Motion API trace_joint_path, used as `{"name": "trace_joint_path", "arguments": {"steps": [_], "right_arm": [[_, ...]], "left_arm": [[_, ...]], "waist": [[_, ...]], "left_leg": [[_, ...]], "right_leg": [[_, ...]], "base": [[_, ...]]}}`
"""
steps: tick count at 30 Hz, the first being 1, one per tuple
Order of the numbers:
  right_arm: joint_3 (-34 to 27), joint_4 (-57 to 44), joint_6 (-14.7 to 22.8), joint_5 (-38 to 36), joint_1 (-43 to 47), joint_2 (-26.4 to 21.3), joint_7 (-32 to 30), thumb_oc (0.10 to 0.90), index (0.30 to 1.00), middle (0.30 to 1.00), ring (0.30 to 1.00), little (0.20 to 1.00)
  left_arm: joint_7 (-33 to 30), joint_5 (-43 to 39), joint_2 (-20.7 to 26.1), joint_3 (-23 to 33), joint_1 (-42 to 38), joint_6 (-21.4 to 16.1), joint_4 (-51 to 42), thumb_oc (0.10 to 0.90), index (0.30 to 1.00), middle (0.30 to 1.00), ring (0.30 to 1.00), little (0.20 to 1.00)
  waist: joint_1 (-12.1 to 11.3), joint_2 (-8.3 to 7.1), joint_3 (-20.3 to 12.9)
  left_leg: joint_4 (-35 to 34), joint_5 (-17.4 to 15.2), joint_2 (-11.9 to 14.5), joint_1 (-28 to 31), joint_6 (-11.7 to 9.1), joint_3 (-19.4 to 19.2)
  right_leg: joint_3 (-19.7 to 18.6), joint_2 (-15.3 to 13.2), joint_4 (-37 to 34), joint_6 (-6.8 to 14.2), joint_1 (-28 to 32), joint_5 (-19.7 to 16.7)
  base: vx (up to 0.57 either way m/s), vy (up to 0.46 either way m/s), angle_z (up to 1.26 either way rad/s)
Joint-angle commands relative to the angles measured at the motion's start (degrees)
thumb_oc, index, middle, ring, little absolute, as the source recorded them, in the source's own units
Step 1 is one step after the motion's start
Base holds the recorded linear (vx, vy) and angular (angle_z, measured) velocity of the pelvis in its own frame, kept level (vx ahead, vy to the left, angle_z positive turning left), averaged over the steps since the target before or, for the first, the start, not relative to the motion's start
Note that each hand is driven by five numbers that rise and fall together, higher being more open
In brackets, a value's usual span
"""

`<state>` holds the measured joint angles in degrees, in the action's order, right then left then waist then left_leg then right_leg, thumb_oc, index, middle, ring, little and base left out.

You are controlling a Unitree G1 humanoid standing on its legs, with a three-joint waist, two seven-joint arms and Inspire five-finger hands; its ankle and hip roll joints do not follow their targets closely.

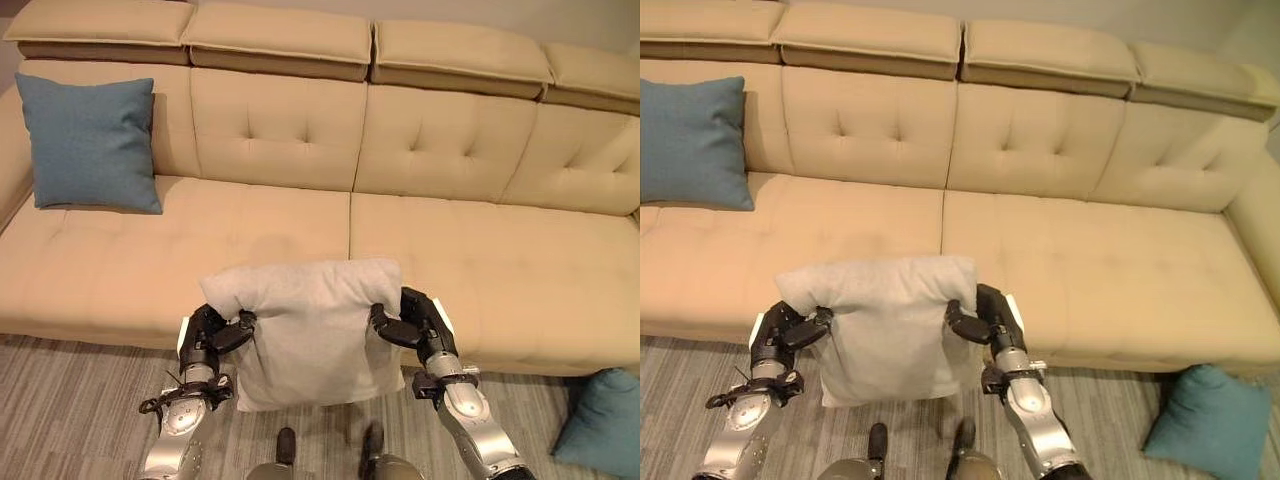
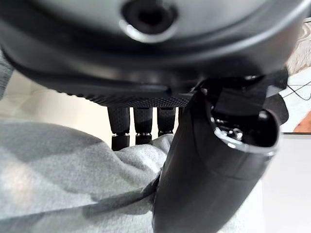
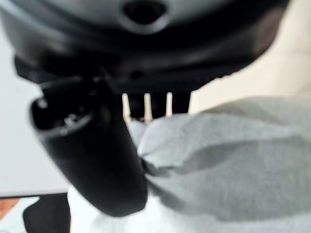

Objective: Pick up all the scattered cushions and arrange them neatly on the sofa.

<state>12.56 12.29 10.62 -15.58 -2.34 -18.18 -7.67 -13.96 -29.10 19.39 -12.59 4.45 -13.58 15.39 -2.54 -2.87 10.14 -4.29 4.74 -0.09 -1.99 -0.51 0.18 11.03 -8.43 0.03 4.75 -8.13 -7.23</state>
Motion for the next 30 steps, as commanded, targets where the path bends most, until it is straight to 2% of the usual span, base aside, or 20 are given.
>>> {"name": "trace_joint_path", "arguments": {"steps": [1, 3, 5, 7, 10, 13, 16, 19, 22, 25, 27, 29, 30], "right_arm": [[-0.86, -9.67, 7.12, -1.16, 5.23, -1.3, 2.88, 0.4, 0.3, 0.3, 0.3, 0.3], [-1.19, -9.56, 7.11, -1.48, 4.86, -1.63, 2.99, 0.4, 0.3, 0.3, 0.3, 0.3], [-1.6, -9.76, 6.79, -2.2, 4.33, -2.13, 3.35, 0.4, 0.3, 0.3, 0.3, 0.3], [-1.78, -9.76, 6.72, -2.32, 4.23, -2.26, 3.42, 0.4, 0.3, 0.3, 0.3, 0.3], [-2.14, -9.69, 6.68, -2.44, 4.32, -2.11, 3.11, 0.4, 0.3, 0.3, 0.3, 0.3], [-2.27, -9.13, 6.71, -2.73, 4.93, -1.44, 2.23, 0.4, 0.3, 0.3, 0.3, 0.3], [-2.14, -9.47, 6.77, -1.93, 4.95, -0.74, 2.41, 0.4, 0.3, 0.3, 0.3, 0.3], [-1.51, -9.63, 6.45, -1.91, 5.32, 0.33, 2.93, 0.4, 0.3, 0.3, 0.3, 0.3], [-0.63, -9.39, 6.32, -0.84, 6.34, 1.37, 3.3, 0.4, 0.3, 0.3, 0.3, 0.3], [-0.5, -9.94, 6.14, -0.36, 7.63, 2.19, 3.42, 0.4, 0.3, 0.3, 0.3, 0.3], [-0.54, -10.06, 6.4, -0.13, 7.97, 2.79, 3.41, 0.4, 0.3, 0.3, 0.3, 0.3], [-0.71, -10.08, 6.3, 0.4, 8.05, 2.89, 3.56, 0.4, 0.3, 0.3, 0.3, 0.3], [-1.1, -10.12, 6.26, 0.69, 8.6, 2.44, 3.07, 0.4, 0.3, 0.3, 0.3, 0.3]], "left_arm": [[7.16, 1.47, -2.56, -4.14, -6.22, -5.79, -6.95, 0.4, 0.3, 0.3, 0.3, 0.3], [7.49, 1.3, -2.7, -4.35, -6.13, -5.57, -6.73, 0.4, 0.3, 0.3, 0.3, 0.3], [8.24, 0.66, -2.79, -4.49, -6.1, -5.21, -6.75, 0.4, 0.3, 0.3, 0.3, 0.3], [8.43, 0.58, -2.74, -4.41, -6.11, -4.92, -6.61, 0.4, 0.3, 0.3, 0.3, 0.3], [8.07, 1.12, -2.35, -4.03, -6.14, -4.4, -6.61, 0.4, 0.3, 0.3, 0.3, 0.3], [7.31, 1.86, -1.79, -3.48, -6.05, -4.27, -7.17, 0.4, 0.3, 0.3, 0.3, 0.3], [7.36, 1.93, -1.36, -3.0, -5.29, -4.28, -7.49, 0.4, 0.3, 0.3, 0.3, 0.3], [7.61, 2.49, -0.14, -3.13, -5.07, -4.11, -7.87, 0.4, 0.3, 0.3, 0.3, 0.3], [7.58, 2.58, 0.98, -2.69, -5.19, -4.1, -8.42, 0.4, 0.3, 0.3, 0.3, 0.3], [7.2, 2.51, 1.88, -2.17, -4.94, -4.27, -8.77, 0.4, 0.3, 0.3, 0.3, 0.3], [7.2, 2.76, 2.24, -1.94, -4.67, -4.49, -8.76, 0.4, 0.3, 0.3, 0.3, 0.3], [7.7, 2.84, 1.95, -1.88, -4.35, -4.46, -8.7, 0.4, 0.3, 0.3, 0.3, 0.3], [8.48, 2.44, 1.39, -1.99, -4.07, -4.38, -8.81, 0.4, 0.3, 0.3, 0.3, 0.3]], "waist": [[-0.28, -1.92, -5.26], [-0.16, -1.81, -5.12], [0.1, -2.0, -4.22], [-0.08, -2.22, -4.08], [-0.64, -2.67, -4.49], [-1.96, -2.69, -4.6], [-2.28, -2.31, -6.05], [-2.57, -3.32, -6.67], [-3.16, -3.71, -6.44], [-2.71, -2.63, -5.73], [-2.23, -1.56, -5.14], [-1.83, -0.84, -5.07], [-1.21, -0.56, -5.02]], "left_leg": [[14.86, -10.23, 3.5, -3.33, -4.44, -1.62], [17.4, -9.94, 4.02, -4.55, -4.88, -1.67], [23.64, -7.86, 5.76, -8.21, -5.34, -3.59], [23.81, -8.18, 5.93, -10.28, -4.94, -4.39], [19.69, -7.25, 5.75, -13.15, -4.26, -5.21], [14.08, -2.96, 5.47, -16.39, -4.6, -5.98], [8.83, -1.25, 5.66, -13.47, -4.38, -6.16], [10.03, -3.25, 4.62, -11.03, -3.58, -6.52], [11.28, -5.85, 3.77, -9.15, -1.71, -7.15], [10.95, -7.23, 3.34, -6.6, 0.44, -7.92], [10.27, -7.91, 3.5, -5.03, 1.31, -8.22], [9.11, -8.35, 3.15, -3.31, 1.46, -8.15], [7.39, -8.61, 2.49, -1.7, 0.95, -7.95]], "right_leg": [[4.41, 1.79, 0.08, 2.44, 6.78, 7.37], [4.92, 2.07, -0.26, 1.95, 7.59, 7.71], [5.91, 2.32, -0.53, 0.61, 9.19, 8.9], [6.4, 2.35, -0.92, 0.3, 9.91, 9.34], [6.58, 2.93, -1.86, 0.54, 11.27, 10.16], [6.02, 4.39, -2.31, 0.62, 12.81, 11.53], [5.64, 5.15, -1.39, 1.16, 13.51, 12.52], [4.51, 3.71, 1.31, 1.82, 13.74, 13.09], [3.28, 1.29, 8.97, 3.46, 11.35, 12.12], [2.59, -0.83, 18.85, 5.64, 6.63, 7.47], [1.88, -1.12, 24.04, 6.36, 3.28, 6.31], [2.09, -1.92, 22.78, 5.96, 0.94, 6.82], [2.84, -2.66, 13.67, 4.96, 0.35, 7.81]], "base": [[0.13, -0.154, 0.5], [0.05, -0.054, 0.56], [0.08, -0.055, 0.43], [0.1, -0.02, 0.19], [0.14, 0.022, 0.11], [0.19, 0.072, 0.05], [0.24, 0.141, -0.17], [0.21, 0.163, -0.44], [0.16, 0.18, -0.24], [0.1, 0.171, -0.32], [0.08, 0.137, -0.14], [0.16, 0.046, -0.12], [0.17, -0.026, -0.13]]}}
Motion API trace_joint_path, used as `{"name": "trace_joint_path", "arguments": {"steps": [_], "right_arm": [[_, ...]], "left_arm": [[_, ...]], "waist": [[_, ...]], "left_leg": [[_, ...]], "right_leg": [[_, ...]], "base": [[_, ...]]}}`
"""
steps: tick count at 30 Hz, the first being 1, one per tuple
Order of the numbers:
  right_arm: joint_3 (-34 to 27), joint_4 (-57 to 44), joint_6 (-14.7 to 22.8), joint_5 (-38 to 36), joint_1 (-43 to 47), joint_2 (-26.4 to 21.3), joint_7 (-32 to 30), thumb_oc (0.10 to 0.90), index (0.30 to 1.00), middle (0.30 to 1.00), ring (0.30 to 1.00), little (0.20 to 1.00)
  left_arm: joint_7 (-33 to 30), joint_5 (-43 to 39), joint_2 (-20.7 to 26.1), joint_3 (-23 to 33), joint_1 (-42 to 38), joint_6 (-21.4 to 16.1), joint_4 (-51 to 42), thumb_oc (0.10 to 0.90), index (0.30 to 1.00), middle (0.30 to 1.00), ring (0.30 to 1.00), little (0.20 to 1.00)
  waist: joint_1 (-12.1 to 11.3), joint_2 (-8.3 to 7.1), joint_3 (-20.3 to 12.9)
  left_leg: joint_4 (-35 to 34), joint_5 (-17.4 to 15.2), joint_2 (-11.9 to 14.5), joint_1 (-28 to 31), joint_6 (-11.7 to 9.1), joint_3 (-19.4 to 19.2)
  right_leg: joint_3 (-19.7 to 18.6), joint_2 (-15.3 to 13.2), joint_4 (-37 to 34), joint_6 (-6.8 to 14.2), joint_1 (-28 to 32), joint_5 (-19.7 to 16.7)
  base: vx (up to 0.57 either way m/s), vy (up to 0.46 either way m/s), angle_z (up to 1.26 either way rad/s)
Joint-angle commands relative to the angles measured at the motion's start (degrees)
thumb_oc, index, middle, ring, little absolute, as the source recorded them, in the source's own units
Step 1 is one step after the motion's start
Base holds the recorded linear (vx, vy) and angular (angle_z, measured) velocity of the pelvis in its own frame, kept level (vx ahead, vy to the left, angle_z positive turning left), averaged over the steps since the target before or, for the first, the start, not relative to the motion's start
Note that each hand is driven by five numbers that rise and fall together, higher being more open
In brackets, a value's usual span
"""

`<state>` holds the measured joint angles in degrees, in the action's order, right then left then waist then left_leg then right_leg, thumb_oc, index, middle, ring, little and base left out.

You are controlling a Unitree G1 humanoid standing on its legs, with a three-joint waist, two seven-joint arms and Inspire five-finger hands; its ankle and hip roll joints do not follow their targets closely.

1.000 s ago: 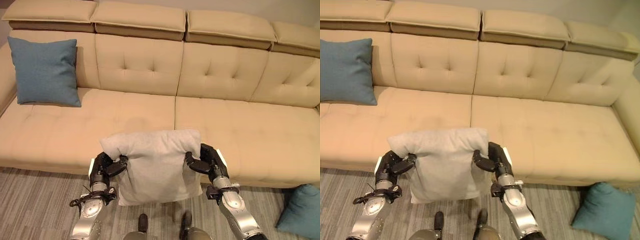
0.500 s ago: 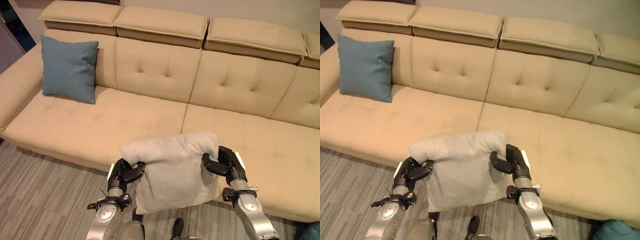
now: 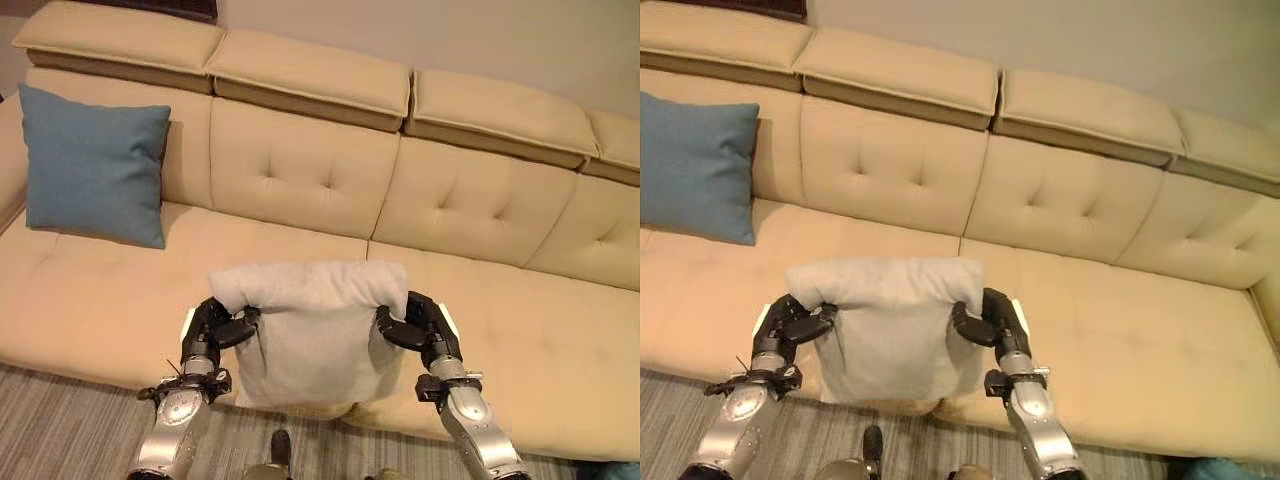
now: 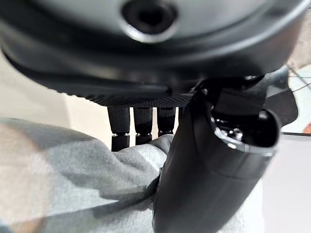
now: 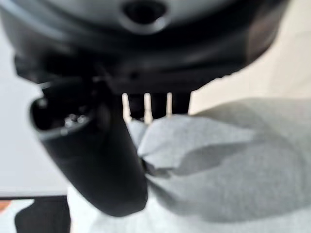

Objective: Pick up all the scattered cushions and arrange them neatly on the sofa.

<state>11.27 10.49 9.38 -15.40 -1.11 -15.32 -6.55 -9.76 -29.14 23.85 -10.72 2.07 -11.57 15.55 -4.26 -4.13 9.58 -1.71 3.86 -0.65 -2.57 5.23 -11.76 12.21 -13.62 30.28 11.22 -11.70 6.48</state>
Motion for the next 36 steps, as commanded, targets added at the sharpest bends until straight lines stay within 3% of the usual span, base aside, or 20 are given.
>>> {"name": "trace_joint_path", "arguments": {"steps": [1, 3, 7, 10, 12, 13, 19, 28, 36], "right_arm": [[0.19, -8.32, 7.49, 0.51, 7.35, -0.43, 1.95, 0.4, 0.3, 0.3, 0.3, 0.3], [-0.07, -8.29, 7.28, 0.44, 7.02, -0.51, 1.77, 0.4, 0.3, 0.3, 0.3, 0.3], [-1.23, -8.36, 7.45, 0.65, 5.83, -1.08, 1.76, 0.4, 0.3, 0.3, 0.3, 0.3], [-2.72, -8.55, 7.77, -0.15, 4.92, -3.3, 1.22, 0.4, 0.3, 0.3, 0.3, 0.3], [-2.58, -8.31, 7.66, -0.15, 5.23, -3.75, 1.08, 0.4, 0.3, 0.3, 0.3, 0.3], [-2.08, -8.01, 7.34, -0.37, 5.62, -4.1, 1.11, 0.4, 0.3, 0.3, 0.3, 0.3], [-2.21, -7.17, 7.23, 0.06, 5.37, -3.81, 0.85, 0.4, 0.3, 0.3, 0.3, 0.3], [-2.27, -6.63, 6.48, 1.2, 5.54, -2.23, 0.7, 0.4, 0.3, 0.3, 0.3, 0.3], [-1.43, -5.43, 7.0, 3.67, 10.73, -1.47, -3.12, 0.4, 0.3, 0.3, 0.3, 0.3]], "left_arm": [[4.29, 2.47, -3.08, -3.86, -1.68, -6.39, -8.96, 0.4, 0.3, 0.3, 0.3, 0.3], [4.79, 2.13, -3.16, -3.42, -1.49, -6.64, -9.0, 0.4, 0.3, 0.3, 0.3, 0.3], [5.31, 2.28, -4.47, -3.92, -1.71, -6.79, -8.39, 0.4, 0.3, 0.3, 0.3, 0.3], [6.15, 0.81, -5.61, -4.84, -3.14, -6.66, -8.08, 0.4, 0.3, 0.3, 0.3, 0.3], [5.83, 0.91, -5.77, -4.87, -3.73, -6.66, -7.82, 0.4, 0.3, 0.3, 0.3, 0.3], [5.18, 1.06, -6.09, -4.69, -4.07, -6.62, -7.89, 0.4, 0.3, 0.3, 0.3, 0.3], [5.18, 0.37, -6.62, -4.69, -3.83, -6.56, -7.92, 0.4, 0.3, 0.3, 0.3, 0.3], [5.42, 1.52, -4.6, -4.69, -2.48, -5.86, -8.82, 0.4, 0.3, 0.3, 0.3, 0.3], [1.66, 4.56, -4.2, -5.72, -9.06, -6.86, -7.98, 0.4, 0.3, 0.3, 0.3, 0.3]], "waist": [[0.55, 0.8, -4.4], [0.75, 0.49, -4.48], [1.36, 0.21, -5.13], [2.0, -0.41, -4.14], [1.93, -0.28, -3.83], [1.55, -0.52, -3.94], [1.56, 0.48, -5.21], [1.29, 0.3, -6.79], [1.81, 0.6, -7.09]], "left_leg": [[4.72, -7.76, 3.14, -0.95, -4.84, 4.04], [4.25, -8.12, 2.46, -0.09, -5.36, 4.43], [4.96, -8.3, 2.58, -0.07, -6.87, 5.17], [16.13, -7.95, 4.54, -5.79, -10.11, 5.96], [18.77, -7.43, 4.99, -7.43, -10.67, 6.88], [17.72, -8.16, 5.57, -8.61, -10.67, 9.56], [10.16, -6.19, 6.12, -6.74, -10.94, 11.44], [7.61, -8.45, 4.75, -1.82, -8.79, 8.07], [5.05, -8.32, 4.57, -1.91, -8.2, 6.43]], "right_leg": [[1.77, 2.67, -16.9, -1.53, 4.22, -5.98], [2.97, 2.69, -23.12, -1.43, 5.01, -6.61], [1.17, 4.45, -25.36, -1.92, 7.07, -6.35], [4.01, 5.04, -29.0, -4.18, 10.87, -5.75], [4.43, 5.36, -29.32, -4.75, 11.36, -5.62], [4.37, 5.75, -30.13, -4.96, 12.35, -5.21], [3.21, 6.36, -29.88, -4.46, 13.46, -4.2], [-0.15, 5.07, -29.13, -3.26, 13.81, -4.61], [-1.18, 4.76, -31.27, -2.56, 12.03, -5.92]], "base": [[0.17, -0.075, -0.11], [0.11, -0.089, -0.07], [0.08, -0.106, 0.28], [0.03, -0.157, 0.66], [0.01, -0.042, 0.79], [0.06, -0.029, -0.01], [0.11, 0.061, -0.23], [0.11, 0.107, -0.37], [0.02, 0.036, -0.1]]}}
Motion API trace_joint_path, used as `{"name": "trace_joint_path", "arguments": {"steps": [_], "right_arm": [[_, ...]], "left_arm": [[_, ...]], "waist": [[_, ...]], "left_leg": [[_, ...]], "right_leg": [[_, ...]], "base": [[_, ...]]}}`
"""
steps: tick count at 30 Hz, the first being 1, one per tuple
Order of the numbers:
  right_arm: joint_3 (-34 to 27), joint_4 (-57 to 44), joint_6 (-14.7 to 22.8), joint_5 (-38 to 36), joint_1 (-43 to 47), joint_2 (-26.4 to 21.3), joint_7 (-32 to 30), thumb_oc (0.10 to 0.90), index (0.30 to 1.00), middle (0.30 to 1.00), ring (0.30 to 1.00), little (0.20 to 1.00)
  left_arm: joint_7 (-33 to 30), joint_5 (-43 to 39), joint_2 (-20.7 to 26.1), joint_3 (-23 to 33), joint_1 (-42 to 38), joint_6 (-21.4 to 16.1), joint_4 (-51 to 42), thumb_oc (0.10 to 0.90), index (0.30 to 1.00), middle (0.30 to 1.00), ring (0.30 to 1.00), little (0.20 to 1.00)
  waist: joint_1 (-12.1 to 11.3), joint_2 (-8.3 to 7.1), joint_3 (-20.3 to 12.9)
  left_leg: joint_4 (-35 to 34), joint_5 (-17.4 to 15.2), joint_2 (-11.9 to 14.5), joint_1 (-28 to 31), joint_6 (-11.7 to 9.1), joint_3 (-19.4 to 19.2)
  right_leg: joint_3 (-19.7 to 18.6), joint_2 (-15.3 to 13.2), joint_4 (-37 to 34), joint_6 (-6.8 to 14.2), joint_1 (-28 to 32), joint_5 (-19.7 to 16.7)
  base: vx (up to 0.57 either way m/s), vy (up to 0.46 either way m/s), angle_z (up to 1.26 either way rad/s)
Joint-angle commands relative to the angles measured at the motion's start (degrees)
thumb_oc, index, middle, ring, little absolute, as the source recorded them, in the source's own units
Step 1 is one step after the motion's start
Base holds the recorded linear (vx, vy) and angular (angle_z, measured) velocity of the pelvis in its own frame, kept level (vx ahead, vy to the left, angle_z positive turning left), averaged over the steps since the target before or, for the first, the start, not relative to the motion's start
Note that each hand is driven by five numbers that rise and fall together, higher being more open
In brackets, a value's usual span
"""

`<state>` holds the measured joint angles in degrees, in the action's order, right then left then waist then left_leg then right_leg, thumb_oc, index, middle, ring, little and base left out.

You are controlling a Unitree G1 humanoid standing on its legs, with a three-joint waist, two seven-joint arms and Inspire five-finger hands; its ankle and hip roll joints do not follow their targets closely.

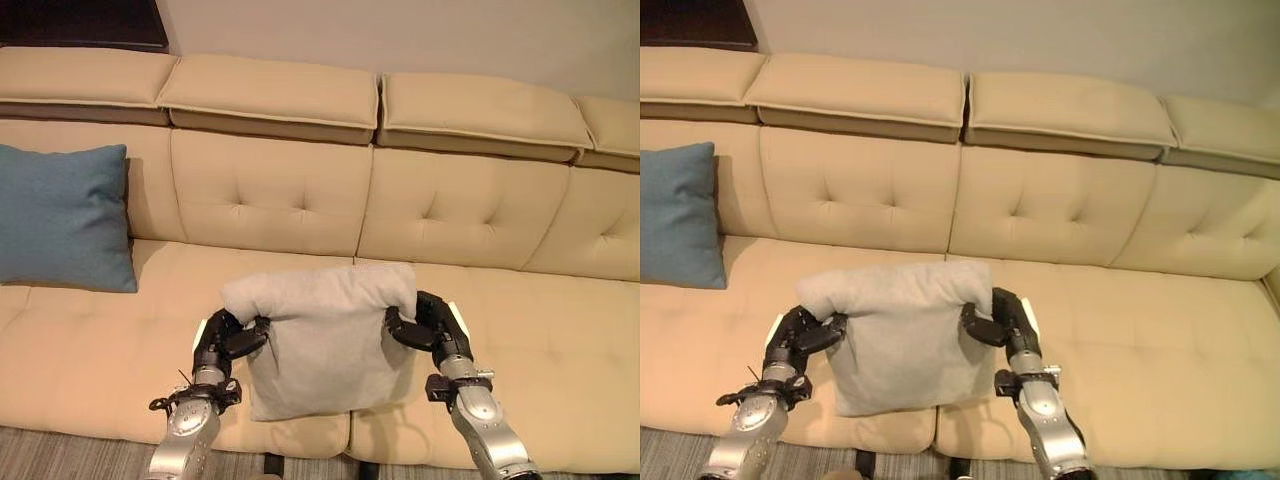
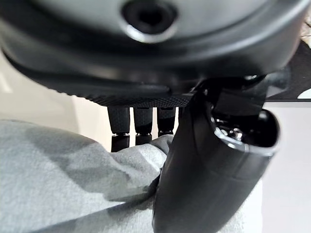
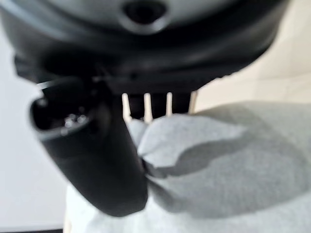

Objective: Pick up all the scattered cushions and arrange them neatly on the sofa.

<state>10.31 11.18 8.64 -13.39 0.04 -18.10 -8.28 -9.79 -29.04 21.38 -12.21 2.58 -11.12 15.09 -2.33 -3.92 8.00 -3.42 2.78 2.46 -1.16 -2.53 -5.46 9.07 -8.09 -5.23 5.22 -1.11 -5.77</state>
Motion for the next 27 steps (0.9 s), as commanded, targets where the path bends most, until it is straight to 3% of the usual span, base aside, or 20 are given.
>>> {"name": "trace_joint_path", "arguments": {"steps": [1, 8, 12, 13, 14, 16, 22, 27], "right_arm": [[-0.27, -5.87, 7.95, 1.91, 10.76, 1.38, -2.18, 0.4, 0.3, 0.3, 0.3, 0.3], [2.97, -2.75, 9.2, 4.1, 23.5, 1.26, -8.33, 0.4, 0.3, 0.3, 0.3, 0.3], [6.87, 3.11, 9.25, 6.16, 37.91, -0.59, -13.65, 0.4, 0.3, 0.3, 0.3, 0.3], [6.86, 3.3, 9.32, 6.14, 38.22, -0.63, -13.68, 0.4, 0.3, 0.3, 0.3, 0.3], [8.02, 6.03, 8.65, 7.29, 45.06, -3.27, -15.21, 0.4, 0.3, 0.3, 0.3, 0.3], [9.17, 8.46, 8.39, 7.91, 51.24, -5.22, -16.77, 0.4, 0.3, 0.3, 0.3, 0.3], [10.85, 14.56, 8.93, 8.76, 62.56, -7.38, -20.99, 0.4, 0.3, 0.3, 0.3, 0.3], [13.19, 18.82, 9.29, 8.81, 67.92, -7.97, -22.22, 0.4, 0.3, 0.3, 0.3, 0.3]], "left_arm": [[0.91, 4.9, -1.79, -4.45, -10.81, -7.58, -7.33, 0.4, 0.3, 0.3, 0.3, 0.3], [-6.2, 6.9, -2.64, -6.85, -23.97, -9.64, -4.55, 0.4, 0.3, 0.3, 0.3, 0.3], [-11.7, 7.5, -1.91, -10.33, -40.5, -11.41, 1.98, 0.4, 0.3, 0.3, 0.3, 0.3], [-11.71, 7.48, -1.94, -10.32, -40.83, -11.51, 2.21, 0.4, 0.3, 0.3, 0.3, 0.3], [-13.62, 7.38, -1.61, -11.67, -47.4, -11.97, 5.83, 0.4, 0.3, 0.3, 0.3, 0.3], [-15.22, 8.09, -0.6, -12.68, -53.1, -12.43, 8.73, 0.4, 0.3, 0.3, 0.3, 0.3], [-17.76, 8.89, 1.88, -14.94, -65.32, -13.61, 15.81, 0.4, 0.3, 0.3, 0.3, 0.3], [-17.33, 5.18, 2.06, -15.89, -70.27, -14.54, 21.68, 0.4, 0.3, 0.3, 0.3, 0.3]], "waist": [[-0.04, 0.48, -5.6], [-0.11, 0.68, -4.02], [-0.09, 0.8, -2.39], [-0.06, 0.83, -2.33], [0.16, 1.15, -1.57], [0.46, 1.52, -1.08], [0.75, 2.93, -1.7], [1.45, 3.64, -1.93]], "left_leg": [[6.15, -7.14, 1.48, -3.4, -0.43, -0.04], [5.45, -5.78, 1.68, -7.42, -0.56, 0.17], [4.11, -3.41, 1.58, -12.58, -0.99, 0.81], [4.11, -3.36, 1.57, -12.76, -0.99, 0.85], [3.1, -2.1, 1.17, -14.61, -1.28, 1.17], [1.95, -0.77, 0.83, -16.17, -1.66, 1.08], [-1.39, 2.44, 0.62, -21.04, -3.0, 1.01], [-1.58, 3.77, 0.48, -25.21, -3.85, 1.16]], "right_leg": [[1.94, -0.75, 3.71, 3.54, 1.09, 6.07], [1.21, -0.44, 1.41, 3.92, -2.99, 3.71], [1.07, -0.51, 0.81, 4.33, -8.58, 1.77], [1.1, -0.51, 0.85, 4.32, -8.75, 1.76], [1.25, -0.63, 0.92, 4.27, -11.04, 1.19], [1.34, -0.89, 0.97, 4.26, -13.14, 0.45], [1.49, -1.07, 0.42, 4.91, -18.99, -0.86], [1.18, -1.14, 0.41, 5.18, -23.58, -1.86]], "base": [[0.0, 0.005, -0.08], [-0.07, -0.003, -0.09], [-0.13, -0.018, -0.01], [-0.12, -0.011, 0.02], [-0.11, -0.01, 0.04], [-0.09, -0.004, 0.05], [-0.02, 0.001, 0.01], [-0.01, 0.001, -0.01]]}}
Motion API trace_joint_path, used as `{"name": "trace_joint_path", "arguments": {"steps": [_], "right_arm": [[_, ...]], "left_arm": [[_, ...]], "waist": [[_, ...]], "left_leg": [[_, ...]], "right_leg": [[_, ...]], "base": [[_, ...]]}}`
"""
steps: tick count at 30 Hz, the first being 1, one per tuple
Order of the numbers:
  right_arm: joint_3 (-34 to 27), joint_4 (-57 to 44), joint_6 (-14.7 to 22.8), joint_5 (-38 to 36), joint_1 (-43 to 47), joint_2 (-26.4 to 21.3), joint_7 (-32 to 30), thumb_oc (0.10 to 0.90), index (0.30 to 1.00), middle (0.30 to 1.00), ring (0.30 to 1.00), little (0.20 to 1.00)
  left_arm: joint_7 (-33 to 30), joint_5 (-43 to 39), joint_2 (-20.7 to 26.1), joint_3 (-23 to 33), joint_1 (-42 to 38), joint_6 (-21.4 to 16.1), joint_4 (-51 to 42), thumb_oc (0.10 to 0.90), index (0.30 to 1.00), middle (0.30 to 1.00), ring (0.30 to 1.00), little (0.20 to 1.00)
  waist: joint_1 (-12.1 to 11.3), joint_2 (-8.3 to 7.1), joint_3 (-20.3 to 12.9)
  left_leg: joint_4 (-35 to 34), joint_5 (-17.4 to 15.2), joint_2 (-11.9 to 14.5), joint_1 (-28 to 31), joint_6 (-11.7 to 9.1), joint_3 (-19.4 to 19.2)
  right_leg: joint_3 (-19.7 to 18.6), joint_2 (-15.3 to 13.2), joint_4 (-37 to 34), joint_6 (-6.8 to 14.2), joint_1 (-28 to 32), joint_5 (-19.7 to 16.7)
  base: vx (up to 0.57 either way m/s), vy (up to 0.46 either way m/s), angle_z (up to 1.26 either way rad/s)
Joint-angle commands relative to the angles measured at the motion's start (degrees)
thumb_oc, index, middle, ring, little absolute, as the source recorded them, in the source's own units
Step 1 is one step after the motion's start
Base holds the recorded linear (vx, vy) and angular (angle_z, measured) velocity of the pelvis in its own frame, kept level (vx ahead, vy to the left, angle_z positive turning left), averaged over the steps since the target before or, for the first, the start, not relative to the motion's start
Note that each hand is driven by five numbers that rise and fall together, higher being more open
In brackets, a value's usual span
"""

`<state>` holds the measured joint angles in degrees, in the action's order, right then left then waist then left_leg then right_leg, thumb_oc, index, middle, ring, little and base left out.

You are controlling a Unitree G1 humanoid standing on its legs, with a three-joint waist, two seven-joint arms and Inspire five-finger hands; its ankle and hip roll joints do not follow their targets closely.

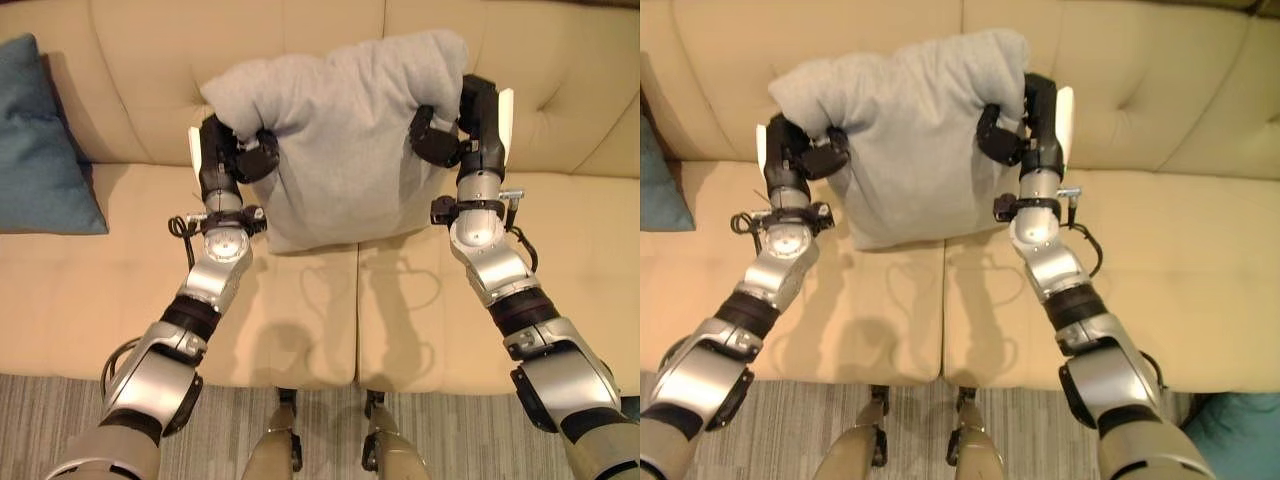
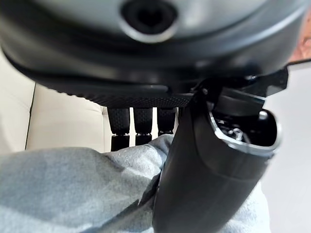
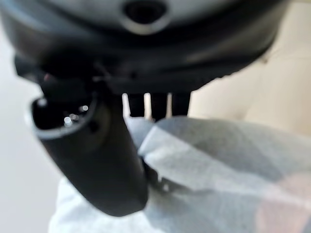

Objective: Pick up all the scattered cushions and arrange them neatly on the sofa.

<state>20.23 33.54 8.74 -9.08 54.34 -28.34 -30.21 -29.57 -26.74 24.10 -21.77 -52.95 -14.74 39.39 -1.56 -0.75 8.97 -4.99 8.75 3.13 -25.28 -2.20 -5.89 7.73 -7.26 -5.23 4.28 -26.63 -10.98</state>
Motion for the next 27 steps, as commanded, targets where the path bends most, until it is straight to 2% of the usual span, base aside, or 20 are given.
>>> {"name": "trace_joint_path", "arguments": {"steps": [1, 6, 7, 8, 9, 10, 16, 17, 18, 21, 24, 26, 27], "right_arm": [[3.87, -2.65, 9.26, 4.71, 14.7, 1.69, -0.44, 0.4, 0.3, 0.3, 0.3, 0.3], [4.64, 0.52, 9.04, 5.6, 16.73, -0.89, -1.42, 0.4, 0.3, 0.3, 0.3, 0.3], [4.69, 1.24, 8.86, 5.29, 16.7, -1.46, -1.33, 0.535, 0.502, 0.502, 0.502, 0.502], [4.56, 1.99, 8.65, 5.09, 16.33, -1.94, -1.07, 0.733, 0.799, 0.799, 0.799, 0.799], [4.18, 2.35, 8.49, 4.84, 15.76, -2.22, -1.01, 0.8, 0.9, 0.9, 0.9, 0.9], [3.67, 2.85, 8.28, 4.61, 15.02, -2.79, -0.95, 0.8, 0.9, 0.9, 0.9, 0.9], [1.33, 3.07, 8.13, 4.15, 12.14, -4.85, -0.65, 0.8, 0.9, 0.9, 0.9, 0.9], [0.13, 2.87, 8.22, 4.03, 10.65, -6.72, -0.44, 0.8, 0.9, 0.9, 0.9, 0.9], [0.13, 2.85, 8.21, 4.03, 10.6, -6.72, -0.43, 0.8, 0.9, 0.9, 0.9, 0.9], [-3.45, 2.67, 8.71, 2.28, 5.93, -11.29, 0.82, 0.8, 0.9, 0.9, 0.9, 0.9], [-6.03, 2.44, 9.28, 0.97, 2.93, -12.72, 1.12, 0.8, 0.9, 0.9, 0.9, 0.9], [-13.26, 0.97, 10.13, -2.44, -5.52, -14.24, 2.02, 0.8, 0.9, 0.9, 0.9, 0.9], [-13.32, 0.77, 10.07, -2.42, -5.81, -14.2, 2.04, 0.8, 0.9, 0.9, 0.9, 0.9]], "left_arm": [[2.98, 2.13, -0.51, -6.83, -16.09, -10.83, -0.79, 0.4, 0.3, 0.3, 0.3, 0.3], [5.04, 0.54, 1.57, -7.73, -19.31, -10.4, 3.83, 0.4, 0.3, 0.3, 0.3, 0.3], [5.36, 0.21, 1.74, -7.47, -18.9, -10.42, 3.67, 0.405, 0.307, 0.307, 0.307, 0.307], [5.8, -0.6, 1.7, -7.09, -18.29, -10.56, 3.31, 0.593, 0.589, 0.589, 0.589, 0.589], [6.09, -1.32, 1.67, -6.7, -17.33, -10.68, 2.58, 0.761, 0.841, 0.841, 0.841, 0.841], [6.44, -1.66, 1.69, -6.29, -16.34, -10.58, 2.12, 0.8, 0.9, 0.9, 0.9, 0.9], [7.26, -0.96, 4.27, -4.73, -12.52, -9.99, 2.08, 0.8, 0.9, 0.9, 0.9, 0.9], [7.35, -0.76, 6.47, -3.13, -10.55, -9.99, 1.73, 0.8, 0.9, 0.9, 0.9, 0.9], [7.35, -0.75, 6.47, -3.13, -10.5, -9.98, 1.7, 0.8, 0.9, 0.9, 0.9, 0.9], [8.46, -0.69, 11.87, 1.35, -5.33, -9.48, 2.94, 0.8, 0.9, 0.9, 0.9, 0.9], [9.03, -1.72, 13.62, 4.25, -1.84, -9.32, 4.05, 0.8, 0.9, 0.9, 0.9, 0.9], [10.71, -6.25, 14.75, 12.7, 8.07, -9.57, 3.26, 0.8, 0.9, 0.9, 0.9, 0.9], [10.72, -6.24, 14.75, 12.77, 8.38, -9.52, 3.06, 0.8, 0.9, 0.9, 0.9, 0.9]], "waist": [[1.01, 0.54, -2.93], [2.11, 1.41, -3.16], [2.15, 1.48, -3.23], [2.16, 1.58, -3.27], [2.14, 1.64, -3.26], [2.11, 1.69, -3.33], [2.16, 1.68, -3.91], [2.09, 1.69, -4.1], [2.09, 1.69, -4.14], [1.86, 1.71, -4.95], [1.79, 1.71, -5.49], [1.54, 1.63, -6.37], [1.56, 1.64, -6.5]], "left_leg": [[-0.01, -1.85, -0.1, -2.19, -4.49, 1.5], [-0.01, -0.86, -0.04, -6.58, -4.99, 1.63], [-0.01, -0.85, -0.03, -7.18, -5.02, 1.7], [-0.01, -0.79, -0.05, -7.7, -5.06, 1.81], [-0.01, -0.68, -0.07, -8.19, -5.13, 1.77], [-0.01, -0.52, -0.12, -8.66, -5.18, 1.67], [-0.01, -0.53, -0.08, -9.27, -5.22, 1.81], [-0.01, -0.47, -0.12, -9.26, -5.37, 1.82], [-0.01, -0.47, -0.12, -9.27, -5.37, 1.83], [-0.01, -0.64, -0.21, -8.95, -5.53, 1.94], [-0.01, -0.78, -0.16, -8.51, -5.61, 1.98], [-0.01, -1.17, -0.05, -7.51, -5.64, 2.03], [-0.01, -1.19, -0.05, -7.47, -5.64, 2.05]], "right_leg": [[2.46, -1.97, 0.44, 6.18, 0.84, 3.16], [2.23, -2.11, 0.56, 6.48, -3.64, 2.31], [2.26, -2.13, 0.51, 6.59, -4.25, 2.16], [2.18, -2.21, 0.48, 6.65, -4.86, 2.04], [2.09, -2.25, 0.49, 6.72, -5.47, 1.9], [2.05, -2.27, 0.51, 6.74, -5.93, 1.85], [1.89, -2.47, 0.52, 6.75, -6.8, 1.6], [1.99, -2.43, 0.48, 6.75, -6.83, 1.58], [2.0, -2.43, 0.48, 6.75, -6.84, 1.58], [2.23, -2.36, 0.39, 6.74, -6.3, 1.73], [2.41, -2.35, 0.32, 6.72, -5.87, 1.91], [2.78, -2.26, 0.23, 6.56, -4.64, 2.39], [2.8, -2.26, 0.23, 6.56, -4.59, 2.42]], "base": [[0.0, 0.0, 0.0], [-0.01, 0.009, 0.07], [0.0, 0.022, 0.37], [0.01, 0.014, 0.09], [0.01, 0.022, -0.4], [0.01, 0.012, -0.52], [0.01, -0.008, -0.11], [0.01, -0.006, 0.07], [0.02, -0.027, 0.27], [0.02, -0.023, 0.15], [0.03, -0.022, -0.28], [0.03, -0.047, 0.06], [0.03, -0.05, 0.17]]}}
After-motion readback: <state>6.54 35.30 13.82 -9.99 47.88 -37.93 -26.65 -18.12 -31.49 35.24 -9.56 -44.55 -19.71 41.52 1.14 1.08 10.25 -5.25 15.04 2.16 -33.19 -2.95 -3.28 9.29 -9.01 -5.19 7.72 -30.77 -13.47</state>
